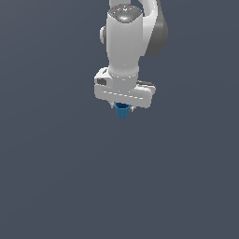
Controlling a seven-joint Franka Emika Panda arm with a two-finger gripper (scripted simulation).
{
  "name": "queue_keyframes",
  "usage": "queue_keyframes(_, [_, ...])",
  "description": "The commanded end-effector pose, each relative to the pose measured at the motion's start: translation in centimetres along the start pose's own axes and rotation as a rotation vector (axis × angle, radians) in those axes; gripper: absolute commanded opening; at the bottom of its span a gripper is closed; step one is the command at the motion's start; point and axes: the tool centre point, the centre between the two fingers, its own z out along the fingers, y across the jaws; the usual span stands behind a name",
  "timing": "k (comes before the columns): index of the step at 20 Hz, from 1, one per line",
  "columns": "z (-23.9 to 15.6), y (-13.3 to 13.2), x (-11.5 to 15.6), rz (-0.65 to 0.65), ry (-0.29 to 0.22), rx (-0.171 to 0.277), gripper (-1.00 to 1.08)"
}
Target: Pick up the object and move it to a goal position.
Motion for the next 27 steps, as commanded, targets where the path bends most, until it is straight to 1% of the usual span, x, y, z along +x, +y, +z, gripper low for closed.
queue_keyframes(1, [-2.6, 0.4, 0.6, 0.0, 0.0, 0.0, -1.0])
queue_keyframes(7, [-8.3, 1.1, 1.9, 0.0, 0.0, 0.0, -1.0])
queue_keyframes(13, [-12.1, 1.6, 3.0, 0.0, 0.0, -0.001, -1.0])
queue_keyframes(20, [-14.4, 1.8, 3.8, 0.0, 0.0, -0.001, -1.0])
queue_keyframes(27, [-14.8, 1.9, 4.0, 0.0, 0.0, -0.001, -1.0])
